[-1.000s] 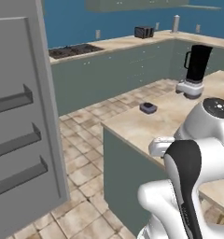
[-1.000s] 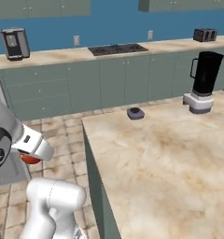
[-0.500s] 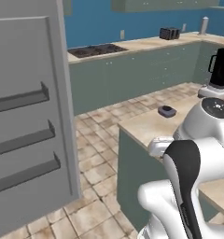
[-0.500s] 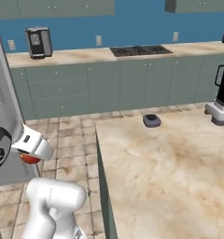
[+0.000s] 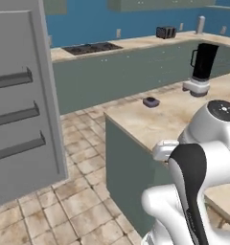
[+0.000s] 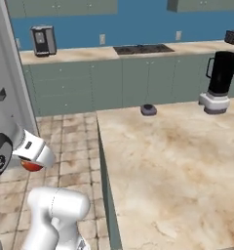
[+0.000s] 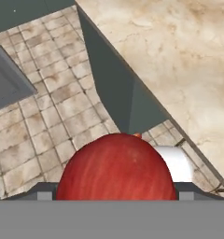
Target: Grab the onion and garlic from the fridge, place them in the blender, close the lid, and turn on the blender to create a marinade.
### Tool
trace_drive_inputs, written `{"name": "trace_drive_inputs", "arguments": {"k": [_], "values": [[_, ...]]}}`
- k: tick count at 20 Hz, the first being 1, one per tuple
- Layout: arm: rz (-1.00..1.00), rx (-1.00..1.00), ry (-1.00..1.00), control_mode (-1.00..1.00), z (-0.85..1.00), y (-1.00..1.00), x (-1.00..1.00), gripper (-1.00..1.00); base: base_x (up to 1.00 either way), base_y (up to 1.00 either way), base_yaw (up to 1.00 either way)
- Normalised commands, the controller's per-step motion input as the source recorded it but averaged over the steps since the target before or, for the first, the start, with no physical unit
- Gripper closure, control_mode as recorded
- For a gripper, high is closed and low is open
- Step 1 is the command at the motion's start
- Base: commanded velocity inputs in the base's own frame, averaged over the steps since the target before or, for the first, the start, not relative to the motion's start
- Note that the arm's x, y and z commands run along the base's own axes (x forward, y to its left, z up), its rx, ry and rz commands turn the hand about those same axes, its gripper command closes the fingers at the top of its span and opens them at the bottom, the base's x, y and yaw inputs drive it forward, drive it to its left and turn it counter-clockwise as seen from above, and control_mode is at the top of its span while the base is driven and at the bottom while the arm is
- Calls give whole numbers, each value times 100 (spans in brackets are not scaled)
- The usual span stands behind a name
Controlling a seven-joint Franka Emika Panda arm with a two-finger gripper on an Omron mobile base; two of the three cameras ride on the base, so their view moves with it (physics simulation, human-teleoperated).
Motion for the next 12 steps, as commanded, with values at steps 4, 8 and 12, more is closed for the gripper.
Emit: {"name": "trace_drive_inputs", "arguments": {"k": [4, 8, 12], "values": [[0, 0, 0, 100, 0, 0, 0, 100, -100, -13, -10], [0, 0, 0, 100, 0, 0, 0, 100, -100, -31, -14], [0, 0, 0, 100, 0, 0, 0, 100, -100, -36, -18]]}}
